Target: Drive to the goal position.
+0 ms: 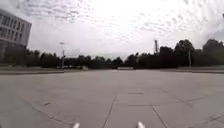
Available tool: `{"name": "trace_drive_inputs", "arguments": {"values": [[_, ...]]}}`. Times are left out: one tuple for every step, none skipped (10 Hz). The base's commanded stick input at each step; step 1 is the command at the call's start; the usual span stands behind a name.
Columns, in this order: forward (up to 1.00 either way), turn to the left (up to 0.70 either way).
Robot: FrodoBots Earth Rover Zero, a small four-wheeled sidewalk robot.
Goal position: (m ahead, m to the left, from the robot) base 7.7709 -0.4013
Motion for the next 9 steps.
{"name": "trace_drive_inputs", "arguments": {"values": [[0.70,0.00],[0.70,0.00],[0.70,0.00],[0.70,0.00],[0.70,0.00],[0.70,0.00],[0.70,0.00],[0.70,0.00],[0.70,0.00]]}}
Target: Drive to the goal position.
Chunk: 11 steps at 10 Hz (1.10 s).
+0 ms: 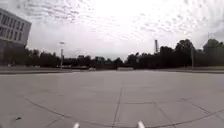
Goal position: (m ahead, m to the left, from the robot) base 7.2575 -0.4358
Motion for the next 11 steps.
{"name": "trace_drive_inputs", "arguments": {"values": [[0.70,0.00],[0.70,0.00],[0.70,0.00],[0.70,0.00],[0.70,0.00],[0.70,0.00],[0.70,0.00],[0.70,0.00],[0.70,0.00],[0.70,0.00],[0.70,0.00]]}}
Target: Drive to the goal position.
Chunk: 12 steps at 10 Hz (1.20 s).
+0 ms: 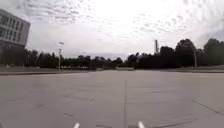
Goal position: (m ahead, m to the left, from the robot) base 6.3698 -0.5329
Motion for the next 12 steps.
{"name": "trace_drive_inputs", "arguments": {"values": [[0.70,0.00],[0.70,0.00],[0.70,0.00],[0.70,0.00],[0.70,0.00],[0.70,0.00],[0.70,0.00],[0.70,0.00],[0.70,0.00],[0.70,0.00],[0.70,0.00],[0.70,0.00]]}}
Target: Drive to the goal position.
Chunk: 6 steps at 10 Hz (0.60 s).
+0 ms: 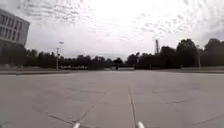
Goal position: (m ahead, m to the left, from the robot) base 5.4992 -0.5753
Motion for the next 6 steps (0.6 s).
{"name": "trace_drive_inputs", "arguments": {"values": [[0.70,0.00],[0.70,0.00],[0.70,0.00],[0.70,0.00],[0.70,0.00],[0.70,-0.02]]}}
